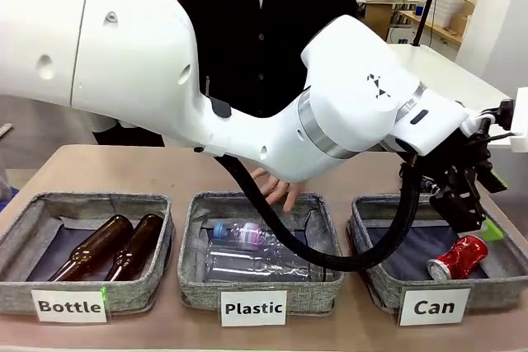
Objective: Sort the can waste into the basket.
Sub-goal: Pick up the can waste from the table and place it in the right Fabric basket.
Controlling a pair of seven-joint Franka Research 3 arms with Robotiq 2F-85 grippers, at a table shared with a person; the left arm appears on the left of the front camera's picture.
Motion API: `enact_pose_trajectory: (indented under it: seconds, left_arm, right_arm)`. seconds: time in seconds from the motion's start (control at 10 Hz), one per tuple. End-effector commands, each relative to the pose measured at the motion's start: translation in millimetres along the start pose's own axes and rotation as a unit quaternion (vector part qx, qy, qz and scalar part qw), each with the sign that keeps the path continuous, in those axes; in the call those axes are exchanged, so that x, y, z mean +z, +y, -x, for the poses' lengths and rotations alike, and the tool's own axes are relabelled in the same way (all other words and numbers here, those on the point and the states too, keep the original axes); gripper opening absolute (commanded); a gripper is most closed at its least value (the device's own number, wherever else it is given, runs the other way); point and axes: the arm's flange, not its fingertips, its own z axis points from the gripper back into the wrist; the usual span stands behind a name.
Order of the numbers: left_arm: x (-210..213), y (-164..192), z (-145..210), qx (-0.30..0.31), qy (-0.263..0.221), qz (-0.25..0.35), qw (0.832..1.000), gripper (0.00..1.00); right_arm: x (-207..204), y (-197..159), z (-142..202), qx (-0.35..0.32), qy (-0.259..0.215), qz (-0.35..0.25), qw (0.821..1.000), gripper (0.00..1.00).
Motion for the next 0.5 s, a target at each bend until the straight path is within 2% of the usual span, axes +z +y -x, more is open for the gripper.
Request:
enact_pose_trajectory:
  seconds: [0.0, 0.2, 0.3, 0.4]
  left_arm:
    - [0.3, 1.3, -6.0, 0.007, -0.001, 0.002, 1.0, 0.95]
    - [8.3, -0.6, -6.4, 0.008, -0.007, -0.001, 1.0, 0.95]
    - [29.4, -4.3, -4.3, 0.017, -0.009, -0.006, 1.0, 0.95]
    - [60.5, -10.0, 4.5, 0.052, 0.001, -0.002, 0.999, 0.95]
  right_arm:
    - [0.1, 0.3, -1.5, -0.003, -0.001, -0.001, 1.0, 1.0]
    - [1.1, 4.0, 0.4, 0.002, 0.001, -0.003, 1.0, 1.0]
    - [3.5, 12.2, 1.1, 0.011, -0.003, -0.01, 1.0, 1.0]
    - [1.7, 22.6, -0.2, 0.021, -0.009, -0.019, 1.0, 1.0]
